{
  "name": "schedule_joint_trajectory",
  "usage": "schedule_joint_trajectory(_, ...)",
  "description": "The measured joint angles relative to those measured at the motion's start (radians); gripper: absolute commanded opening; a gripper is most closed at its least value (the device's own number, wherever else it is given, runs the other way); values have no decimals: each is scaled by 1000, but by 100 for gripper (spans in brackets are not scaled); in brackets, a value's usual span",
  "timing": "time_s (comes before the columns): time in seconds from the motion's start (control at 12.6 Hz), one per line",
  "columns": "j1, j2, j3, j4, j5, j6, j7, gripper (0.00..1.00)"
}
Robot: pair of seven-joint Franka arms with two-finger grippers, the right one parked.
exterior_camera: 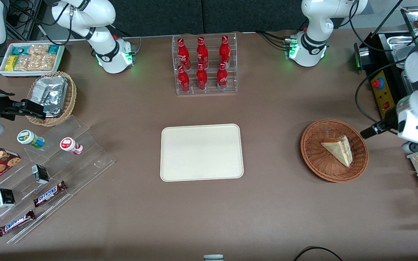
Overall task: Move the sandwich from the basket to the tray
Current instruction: 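Move the left gripper down over the wrapped sandwich in the wicker basket, then close the left gripper on the wrapped sandwich and lift it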
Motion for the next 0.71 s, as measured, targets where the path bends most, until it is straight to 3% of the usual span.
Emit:
schedule_joint_trajectory(0.4, 16, -7, 4, -290, 0, 385, -193, 100)
schedule_joint_trajectory(0.71, 19, -6, 4, -393, 0, 519, -238, 100)
